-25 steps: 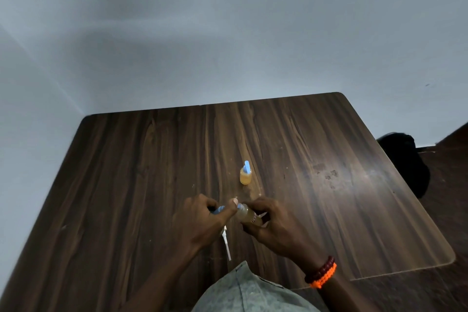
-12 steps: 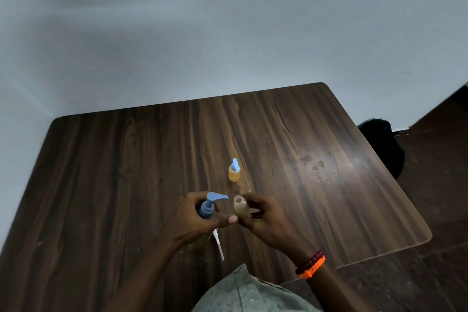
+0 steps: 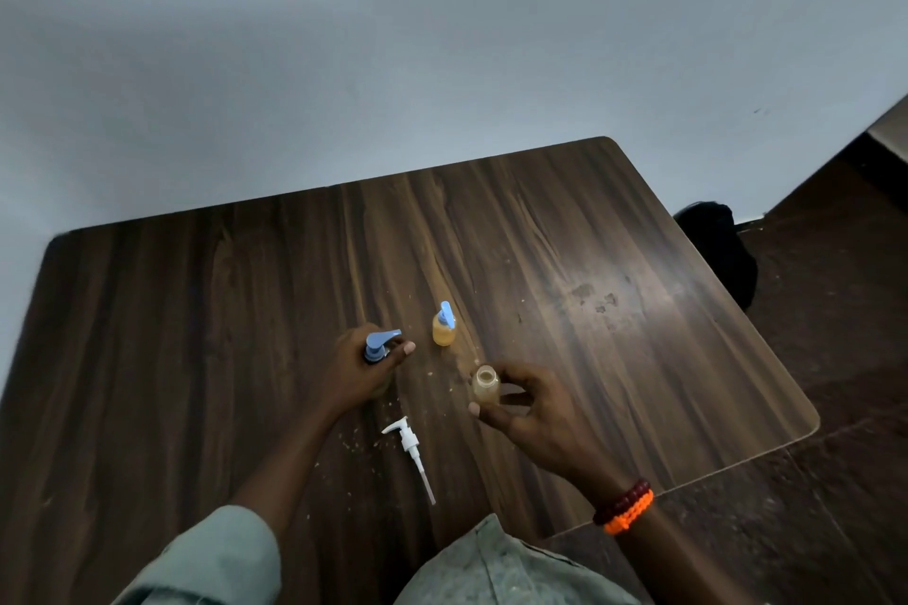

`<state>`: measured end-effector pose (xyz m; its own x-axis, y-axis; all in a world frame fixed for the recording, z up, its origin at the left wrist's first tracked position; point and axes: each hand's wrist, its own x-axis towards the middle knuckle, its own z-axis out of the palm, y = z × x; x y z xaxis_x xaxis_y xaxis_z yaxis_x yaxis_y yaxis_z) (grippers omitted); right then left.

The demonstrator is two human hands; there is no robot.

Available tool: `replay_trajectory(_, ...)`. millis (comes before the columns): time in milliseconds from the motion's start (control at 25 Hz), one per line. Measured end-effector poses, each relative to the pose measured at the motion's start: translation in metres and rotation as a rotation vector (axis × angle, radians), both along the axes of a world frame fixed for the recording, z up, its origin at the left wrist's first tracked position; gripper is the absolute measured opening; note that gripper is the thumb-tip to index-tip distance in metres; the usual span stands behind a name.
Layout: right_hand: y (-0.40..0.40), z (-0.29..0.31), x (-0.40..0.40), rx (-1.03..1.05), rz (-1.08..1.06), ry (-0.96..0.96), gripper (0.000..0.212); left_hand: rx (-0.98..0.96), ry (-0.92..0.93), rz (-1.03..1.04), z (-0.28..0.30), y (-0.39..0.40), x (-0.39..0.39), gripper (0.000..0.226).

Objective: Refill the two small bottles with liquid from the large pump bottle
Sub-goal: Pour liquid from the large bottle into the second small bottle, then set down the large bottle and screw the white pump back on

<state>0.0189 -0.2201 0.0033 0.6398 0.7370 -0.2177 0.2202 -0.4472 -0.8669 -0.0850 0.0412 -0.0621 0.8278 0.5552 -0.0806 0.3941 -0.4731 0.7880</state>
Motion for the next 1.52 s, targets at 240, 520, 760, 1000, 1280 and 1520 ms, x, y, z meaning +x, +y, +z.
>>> replay_trajectory(240, -0.003, -0.004, 0.001, -0.018, -0.015, 0.016, 0.036, 0.018, 0.071, -0.084, -0.008, 0.01, 0.009, 0.037)
replay_trajectory(520, 0.0, 0.0, 0.0, -0.018, 0.016, 0.032, 0.038, 0.027, 0.142, -0.152, 0.0, 0.01, 0.016, 0.08)
replay_trajectory(760, -0.001, 0.0, 0.0, -0.006, 0.044, 0.046, 0.038, 0.049, 0.366, -0.176, 0.004, 0.026, 0.02, 0.082)
replay_trajectory(1000, 0.002, -0.002, 0.0, 0.037, 0.045, 0.05, 0.04, 0.004, 0.378, -0.081, 0.006, 0.04, 0.006, 0.09)
replay_trajectory(1280, 0.004, 0.005, -0.006, 0.073, 0.078, 0.05, 0.037, 0.012, 0.243, -0.023, 0.006, 0.032, -0.012, 0.081)
replay_trajectory(1520, -0.001, 0.009, -0.007, 0.113, 0.102, 0.068, 0.035, -0.054, 0.211, 0.103, 0.009, 0.012, -0.016, 0.079)
